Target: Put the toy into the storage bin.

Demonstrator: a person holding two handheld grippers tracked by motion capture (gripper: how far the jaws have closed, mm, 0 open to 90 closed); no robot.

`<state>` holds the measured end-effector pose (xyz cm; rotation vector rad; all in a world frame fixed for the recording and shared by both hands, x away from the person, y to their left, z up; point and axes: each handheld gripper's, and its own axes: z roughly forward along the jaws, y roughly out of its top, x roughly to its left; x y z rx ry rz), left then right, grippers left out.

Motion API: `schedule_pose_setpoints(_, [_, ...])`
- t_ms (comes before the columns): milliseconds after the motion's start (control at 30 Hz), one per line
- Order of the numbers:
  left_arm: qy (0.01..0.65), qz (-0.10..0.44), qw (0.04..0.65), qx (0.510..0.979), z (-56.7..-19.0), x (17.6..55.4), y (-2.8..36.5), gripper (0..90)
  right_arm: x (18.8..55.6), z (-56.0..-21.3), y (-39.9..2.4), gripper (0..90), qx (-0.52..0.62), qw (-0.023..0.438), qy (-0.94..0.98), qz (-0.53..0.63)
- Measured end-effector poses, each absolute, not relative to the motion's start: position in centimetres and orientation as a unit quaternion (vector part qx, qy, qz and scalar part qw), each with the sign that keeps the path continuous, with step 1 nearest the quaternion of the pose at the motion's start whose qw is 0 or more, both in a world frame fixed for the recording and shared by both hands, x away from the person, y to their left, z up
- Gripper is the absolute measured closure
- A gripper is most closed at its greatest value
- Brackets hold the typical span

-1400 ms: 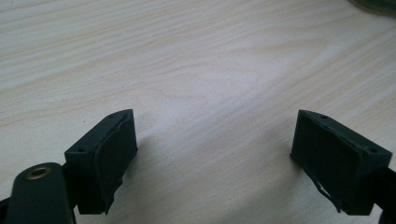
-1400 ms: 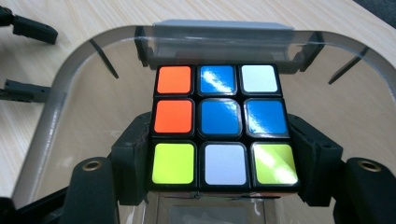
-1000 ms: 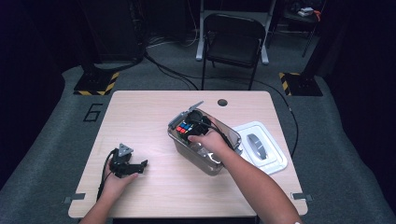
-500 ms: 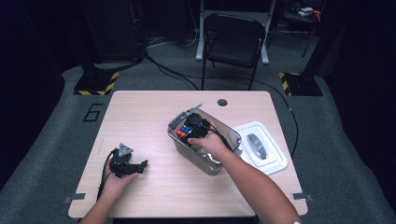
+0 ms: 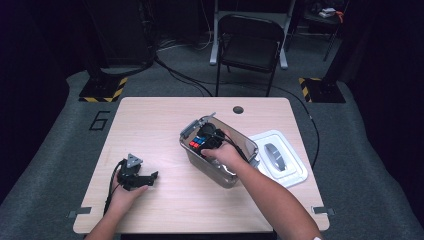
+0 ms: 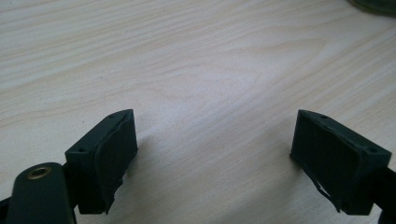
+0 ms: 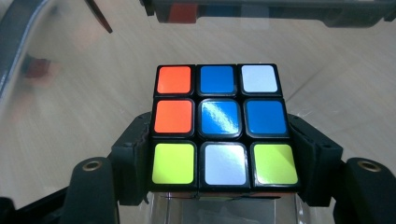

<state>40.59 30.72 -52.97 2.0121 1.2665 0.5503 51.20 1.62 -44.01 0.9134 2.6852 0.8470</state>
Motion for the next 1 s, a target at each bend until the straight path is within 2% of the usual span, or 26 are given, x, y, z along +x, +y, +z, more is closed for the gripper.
schedule_pose_setpoints(1000, [0.487, 0.212, 0.344, 0.774, -53.0, 40.6, 30.7, 14.2, 51.6, -45.2, 1.9, 33.2, 0.307, 0.080, 0.912, 0.261])
